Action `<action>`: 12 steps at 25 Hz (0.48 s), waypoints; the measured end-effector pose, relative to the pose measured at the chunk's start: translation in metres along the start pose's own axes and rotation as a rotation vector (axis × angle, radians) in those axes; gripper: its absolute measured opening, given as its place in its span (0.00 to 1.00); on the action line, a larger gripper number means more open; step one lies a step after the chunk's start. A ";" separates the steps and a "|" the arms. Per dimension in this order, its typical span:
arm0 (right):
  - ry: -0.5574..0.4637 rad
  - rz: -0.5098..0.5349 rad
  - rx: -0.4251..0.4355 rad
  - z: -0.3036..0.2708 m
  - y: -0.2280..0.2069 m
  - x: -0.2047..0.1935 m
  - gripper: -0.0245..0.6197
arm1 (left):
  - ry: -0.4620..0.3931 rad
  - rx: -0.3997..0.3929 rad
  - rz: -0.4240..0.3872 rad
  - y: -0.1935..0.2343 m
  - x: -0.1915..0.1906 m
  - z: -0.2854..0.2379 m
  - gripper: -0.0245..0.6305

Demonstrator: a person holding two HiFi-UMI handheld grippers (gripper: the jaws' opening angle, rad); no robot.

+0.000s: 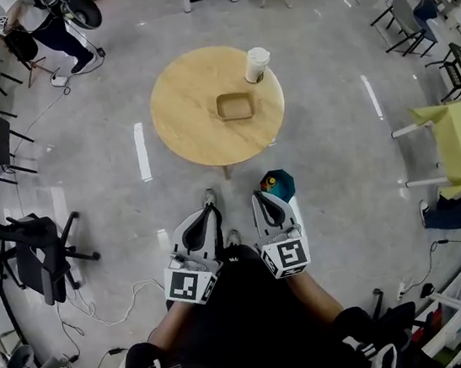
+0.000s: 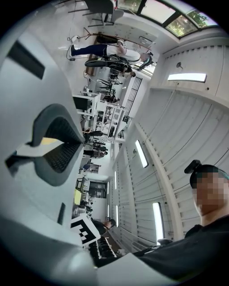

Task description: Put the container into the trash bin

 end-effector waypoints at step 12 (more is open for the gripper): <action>0.056 0.000 -0.036 -0.100 -0.079 0.009 0.08 | 0.009 -0.054 0.008 0.044 0.015 -0.126 0.05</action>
Point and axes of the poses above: the fingertips, and each gripper's own axes: z backward along the fingers, y to its left, x out of its top, the point moved 1 cm from there along z, backward along the fingers, and after that the axes turned 14 degrees about x, right-handed, at the moved point
